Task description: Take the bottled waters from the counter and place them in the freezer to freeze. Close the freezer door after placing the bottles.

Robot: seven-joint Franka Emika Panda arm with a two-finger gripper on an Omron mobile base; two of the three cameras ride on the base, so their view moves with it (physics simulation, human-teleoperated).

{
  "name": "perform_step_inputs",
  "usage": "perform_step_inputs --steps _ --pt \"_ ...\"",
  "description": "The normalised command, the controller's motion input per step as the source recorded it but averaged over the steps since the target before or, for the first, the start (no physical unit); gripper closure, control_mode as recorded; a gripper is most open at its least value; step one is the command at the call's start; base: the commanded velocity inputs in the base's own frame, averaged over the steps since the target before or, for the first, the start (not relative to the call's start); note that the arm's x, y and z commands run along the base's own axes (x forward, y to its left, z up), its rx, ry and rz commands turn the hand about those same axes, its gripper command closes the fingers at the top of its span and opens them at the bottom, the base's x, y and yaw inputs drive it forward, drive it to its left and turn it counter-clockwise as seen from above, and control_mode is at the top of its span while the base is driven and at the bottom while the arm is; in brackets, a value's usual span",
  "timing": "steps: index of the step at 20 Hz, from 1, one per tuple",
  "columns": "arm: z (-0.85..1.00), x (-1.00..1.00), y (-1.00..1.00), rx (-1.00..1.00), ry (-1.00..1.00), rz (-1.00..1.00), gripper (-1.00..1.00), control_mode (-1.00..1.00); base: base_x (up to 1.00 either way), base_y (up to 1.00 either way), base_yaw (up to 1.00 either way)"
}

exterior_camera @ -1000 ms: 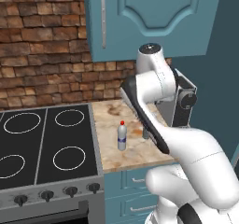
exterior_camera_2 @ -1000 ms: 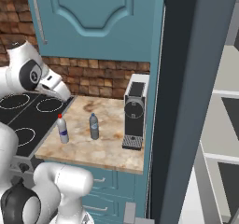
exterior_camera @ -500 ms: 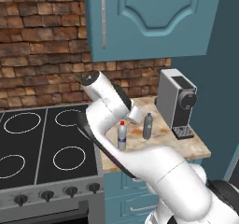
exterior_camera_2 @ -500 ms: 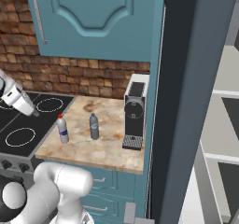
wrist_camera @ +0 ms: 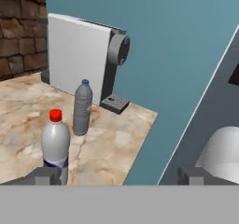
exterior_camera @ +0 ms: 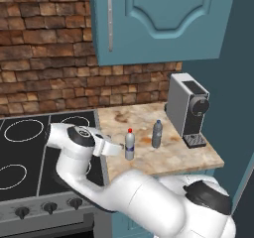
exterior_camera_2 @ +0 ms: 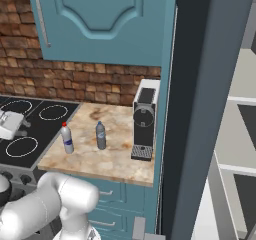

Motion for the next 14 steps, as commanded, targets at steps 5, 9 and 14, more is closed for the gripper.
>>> perform_step_inputs --steps 5,9,14 --pt "-0.61 0.32 -0.15 -0.04 -0.02 -0.19 -1.00 -1.00 0.00 0.00 0.00" --pt "-0.19 0.40 -0.29 0.04 -0.11 0.00 -1.00 -1.00 0.00 0.00 0.00" --pt "-0.18 0.30 -0.02 0.01 -0.07 0.00 -1.00 -1.00 0.00 0.00 0.00"
